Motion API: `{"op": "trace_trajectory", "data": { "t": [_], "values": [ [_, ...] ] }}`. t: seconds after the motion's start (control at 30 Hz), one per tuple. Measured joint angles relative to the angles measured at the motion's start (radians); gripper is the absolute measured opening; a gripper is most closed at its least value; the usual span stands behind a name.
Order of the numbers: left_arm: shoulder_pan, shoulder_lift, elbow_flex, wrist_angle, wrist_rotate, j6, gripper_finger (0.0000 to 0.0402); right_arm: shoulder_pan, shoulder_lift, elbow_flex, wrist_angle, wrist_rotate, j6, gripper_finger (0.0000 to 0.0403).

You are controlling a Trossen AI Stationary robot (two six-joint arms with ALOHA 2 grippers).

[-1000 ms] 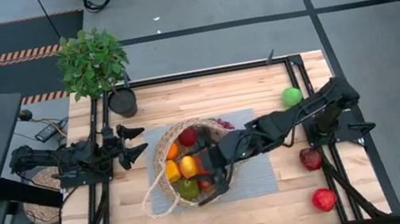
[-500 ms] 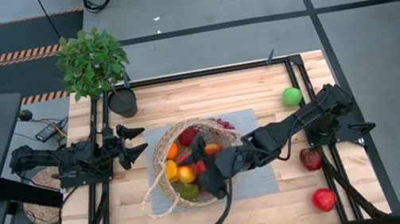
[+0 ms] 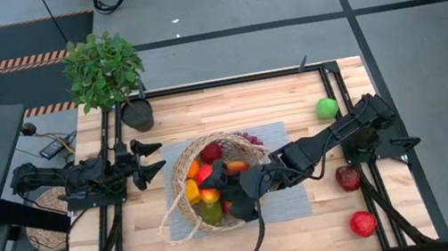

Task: Build produce basket
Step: Put the red mango into the brown basket

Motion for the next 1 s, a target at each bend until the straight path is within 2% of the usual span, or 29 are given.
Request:
{"op": "trace_trajectory", "data": {
  "t": [0.37, 0.47, 0.57, 1.0],
  "values": [
    [0.000, 0.000, 0.000, 0.000, 0.000, 0.000, 0.0389, 0.000, 0.000, 0.000, -0.001, 0.002, -0.022, 0.0291],
    [0.000, 0.000, 0.000, 0.000, 0.000, 0.000, 0.0389, -0.005, 0.000, 0.000, -0.001, -0.007, 0.044, 0.0291],
    [0.000, 0.000, 0.000, 0.000, 0.000, 0.000, 0.0389, -0.020, 0.000, 0.000, -0.001, -0.037, 0.190, 0.0291],
    [0.000, 0.000, 0.000, 0.000, 0.000, 0.000, 0.0389, -0.089, 0.000, 0.000, -0.025, -0.058, 1.101, 0.0291]
  ]
}}
